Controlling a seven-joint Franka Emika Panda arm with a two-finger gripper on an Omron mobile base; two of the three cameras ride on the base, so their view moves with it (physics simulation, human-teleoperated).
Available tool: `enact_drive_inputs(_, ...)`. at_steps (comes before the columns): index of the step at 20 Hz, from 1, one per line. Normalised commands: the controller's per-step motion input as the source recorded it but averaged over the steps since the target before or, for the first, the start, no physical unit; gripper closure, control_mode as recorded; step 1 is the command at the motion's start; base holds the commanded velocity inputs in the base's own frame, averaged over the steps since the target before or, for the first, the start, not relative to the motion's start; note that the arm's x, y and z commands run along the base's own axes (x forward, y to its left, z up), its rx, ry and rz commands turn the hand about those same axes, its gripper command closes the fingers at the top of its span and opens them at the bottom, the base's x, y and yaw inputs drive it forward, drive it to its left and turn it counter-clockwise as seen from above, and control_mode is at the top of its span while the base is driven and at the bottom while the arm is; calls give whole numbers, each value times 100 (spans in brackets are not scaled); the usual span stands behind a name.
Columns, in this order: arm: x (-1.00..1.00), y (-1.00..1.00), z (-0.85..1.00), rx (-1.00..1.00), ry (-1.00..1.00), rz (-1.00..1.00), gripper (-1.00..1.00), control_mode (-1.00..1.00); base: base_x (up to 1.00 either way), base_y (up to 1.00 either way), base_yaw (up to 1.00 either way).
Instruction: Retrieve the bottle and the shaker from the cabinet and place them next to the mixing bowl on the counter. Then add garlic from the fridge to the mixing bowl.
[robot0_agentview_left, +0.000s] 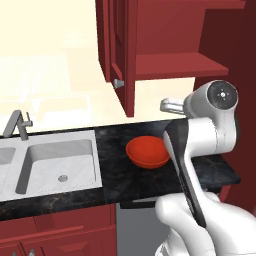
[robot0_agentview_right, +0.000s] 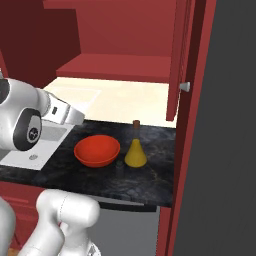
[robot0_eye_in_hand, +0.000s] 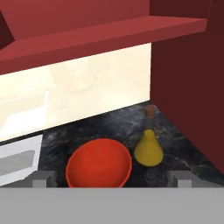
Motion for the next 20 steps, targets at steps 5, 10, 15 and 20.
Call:
enact_drive_inputs(5, 0, 0, 2, 0, 0, 5, -100, -100, 0, 0, 0)
enact_drive_inputs(10, 0, 0, 0, 0, 0, 0, -100, -100, 0, 0, 0)
enact_drive_inputs(15, 0, 0, 0, 0, 0, 0, -100, 100, 0, 0, 0)
enact_drive_inputs(20, 0, 0, 0, 0, 0, 0, -100, 100, -64, 0, 0)
